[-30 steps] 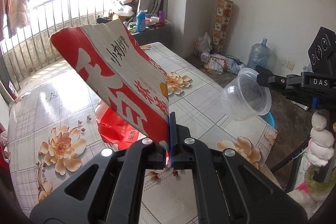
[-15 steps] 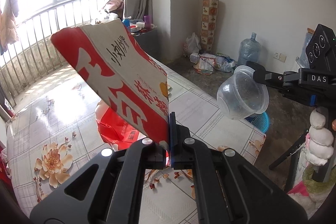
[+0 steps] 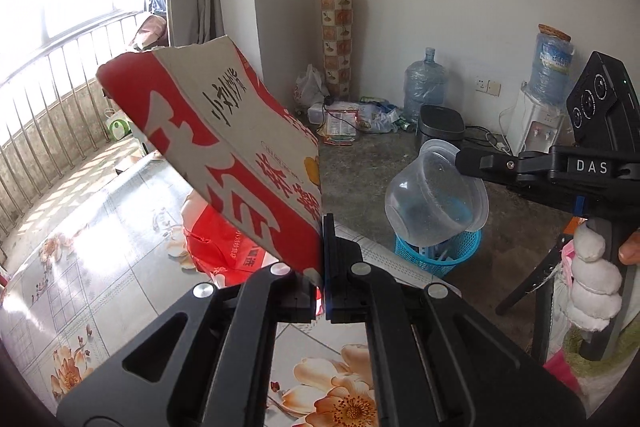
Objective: Collect trash
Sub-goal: 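Carry the snack box and clear bowl in both tools to the wastebasket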
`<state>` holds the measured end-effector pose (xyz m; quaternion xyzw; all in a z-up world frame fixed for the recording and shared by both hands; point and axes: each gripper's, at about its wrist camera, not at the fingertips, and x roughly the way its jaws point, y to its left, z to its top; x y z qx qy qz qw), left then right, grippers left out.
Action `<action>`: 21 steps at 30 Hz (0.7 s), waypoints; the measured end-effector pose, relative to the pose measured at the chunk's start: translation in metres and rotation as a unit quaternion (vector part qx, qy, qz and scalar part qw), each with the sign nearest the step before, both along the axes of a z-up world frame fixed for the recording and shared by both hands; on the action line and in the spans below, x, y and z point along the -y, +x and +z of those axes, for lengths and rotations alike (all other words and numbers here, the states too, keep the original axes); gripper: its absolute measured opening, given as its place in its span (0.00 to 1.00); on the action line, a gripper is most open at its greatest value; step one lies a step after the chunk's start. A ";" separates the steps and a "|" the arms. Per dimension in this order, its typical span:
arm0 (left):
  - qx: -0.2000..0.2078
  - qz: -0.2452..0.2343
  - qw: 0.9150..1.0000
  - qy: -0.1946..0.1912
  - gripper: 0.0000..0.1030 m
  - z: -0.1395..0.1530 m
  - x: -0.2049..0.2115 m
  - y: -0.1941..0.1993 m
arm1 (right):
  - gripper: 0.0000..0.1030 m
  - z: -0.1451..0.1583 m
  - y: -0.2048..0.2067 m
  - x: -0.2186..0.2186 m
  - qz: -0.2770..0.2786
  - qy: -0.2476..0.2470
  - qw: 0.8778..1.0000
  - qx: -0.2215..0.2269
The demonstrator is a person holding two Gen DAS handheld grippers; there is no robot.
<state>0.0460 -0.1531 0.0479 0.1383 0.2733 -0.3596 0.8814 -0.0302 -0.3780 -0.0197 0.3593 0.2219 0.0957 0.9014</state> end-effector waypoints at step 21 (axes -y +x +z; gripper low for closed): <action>-0.075 -0.164 0.982 0.050 0.01 -0.049 0.195 0.047 | 0.06 -0.130 -0.006 0.180 -0.242 0.054 0.955 -0.162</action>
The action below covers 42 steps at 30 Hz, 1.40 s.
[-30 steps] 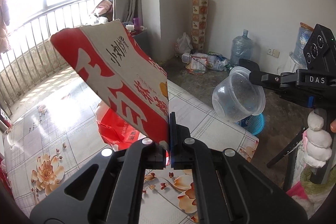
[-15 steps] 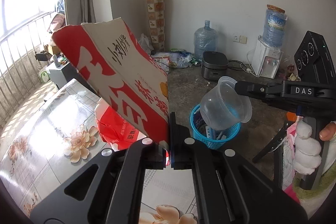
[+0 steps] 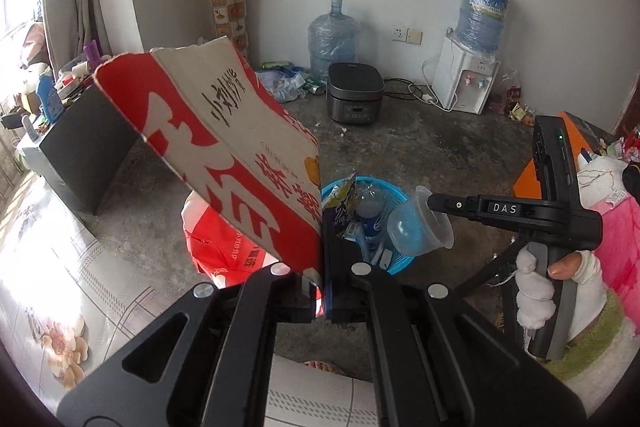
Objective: Collect trash
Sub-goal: 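Carry the snack box and clear bowl in both tools to the wastebasket, then open both tools over the wastebasket to drop the box and bowl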
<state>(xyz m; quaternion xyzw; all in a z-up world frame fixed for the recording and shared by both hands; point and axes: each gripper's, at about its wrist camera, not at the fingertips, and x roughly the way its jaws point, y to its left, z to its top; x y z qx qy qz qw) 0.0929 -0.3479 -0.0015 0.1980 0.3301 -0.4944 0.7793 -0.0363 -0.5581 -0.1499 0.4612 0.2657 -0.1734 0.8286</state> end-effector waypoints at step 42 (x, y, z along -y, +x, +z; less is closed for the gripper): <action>-0.153 -0.017 0.987 0.048 0.60 -0.084 0.161 0.032 | 0.42 -0.091 -0.017 0.084 -0.110 0.042 0.992 -0.049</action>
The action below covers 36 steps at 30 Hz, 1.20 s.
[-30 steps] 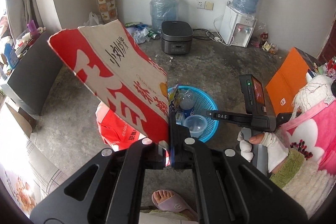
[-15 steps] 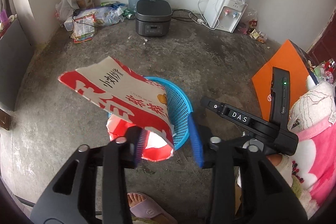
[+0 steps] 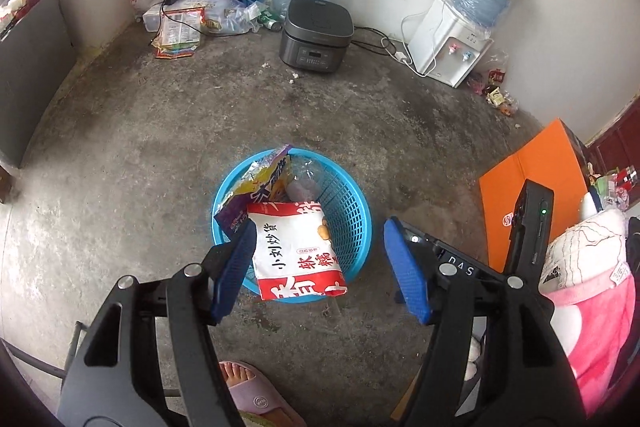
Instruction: Collect trash
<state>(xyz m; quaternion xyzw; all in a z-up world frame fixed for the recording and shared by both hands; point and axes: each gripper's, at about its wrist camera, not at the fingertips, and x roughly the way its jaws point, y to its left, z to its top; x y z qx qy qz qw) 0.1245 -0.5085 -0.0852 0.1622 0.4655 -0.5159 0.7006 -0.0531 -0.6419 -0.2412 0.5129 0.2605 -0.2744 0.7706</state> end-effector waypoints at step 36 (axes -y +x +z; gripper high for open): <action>0.143 0.387 0.910 -0.039 0.90 0.159 -0.376 -0.026 | 0.61 0.214 0.053 -0.215 0.234 -0.263 0.936 0.020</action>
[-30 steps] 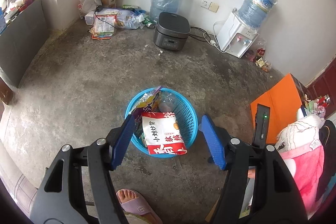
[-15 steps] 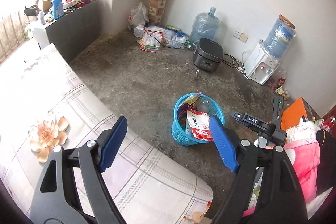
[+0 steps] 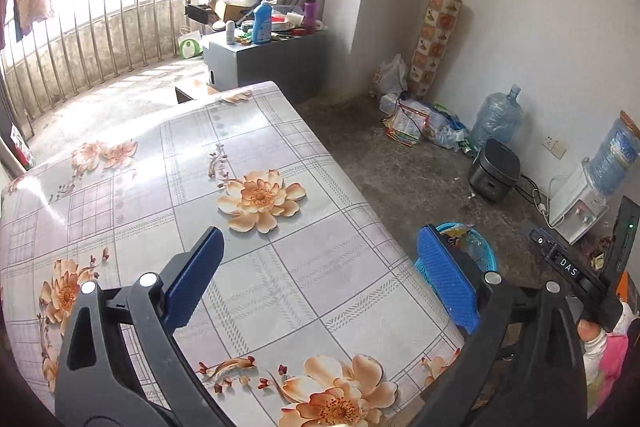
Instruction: Collect trash
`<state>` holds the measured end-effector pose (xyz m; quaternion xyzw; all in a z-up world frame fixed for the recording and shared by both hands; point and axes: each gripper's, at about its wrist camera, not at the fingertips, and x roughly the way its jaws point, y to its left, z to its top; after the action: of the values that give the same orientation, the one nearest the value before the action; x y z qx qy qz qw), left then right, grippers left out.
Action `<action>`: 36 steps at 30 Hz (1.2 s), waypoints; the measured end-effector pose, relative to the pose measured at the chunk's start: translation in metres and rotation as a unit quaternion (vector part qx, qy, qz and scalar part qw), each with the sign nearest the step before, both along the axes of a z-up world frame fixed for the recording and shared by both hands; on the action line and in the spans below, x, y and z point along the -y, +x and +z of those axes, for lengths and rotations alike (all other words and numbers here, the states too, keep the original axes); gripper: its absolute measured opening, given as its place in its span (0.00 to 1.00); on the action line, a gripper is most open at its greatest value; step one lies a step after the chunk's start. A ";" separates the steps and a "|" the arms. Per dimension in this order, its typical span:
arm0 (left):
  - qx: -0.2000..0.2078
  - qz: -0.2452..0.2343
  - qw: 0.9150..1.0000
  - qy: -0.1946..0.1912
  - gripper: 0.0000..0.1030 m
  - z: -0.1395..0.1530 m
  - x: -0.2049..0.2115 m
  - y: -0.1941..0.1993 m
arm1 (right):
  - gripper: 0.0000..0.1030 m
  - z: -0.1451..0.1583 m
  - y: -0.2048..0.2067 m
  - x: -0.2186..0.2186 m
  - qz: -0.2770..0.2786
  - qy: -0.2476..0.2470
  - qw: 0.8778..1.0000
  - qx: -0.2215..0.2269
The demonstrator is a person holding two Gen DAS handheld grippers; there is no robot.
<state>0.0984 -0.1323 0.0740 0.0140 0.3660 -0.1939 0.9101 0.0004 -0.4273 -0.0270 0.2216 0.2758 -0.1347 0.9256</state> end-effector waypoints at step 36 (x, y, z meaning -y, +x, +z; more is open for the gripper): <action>-0.112 0.127 0.976 0.139 0.90 -0.086 -0.068 -0.069 | 0.93 -0.015 -0.031 -0.147 0.068 -0.185 0.958 -0.210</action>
<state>0.0297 -0.0645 -0.0121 0.0720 0.4877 -0.0244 0.8697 -0.0303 -0.2799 -0.0424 -0.0059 0.4488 -0.1634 0.8785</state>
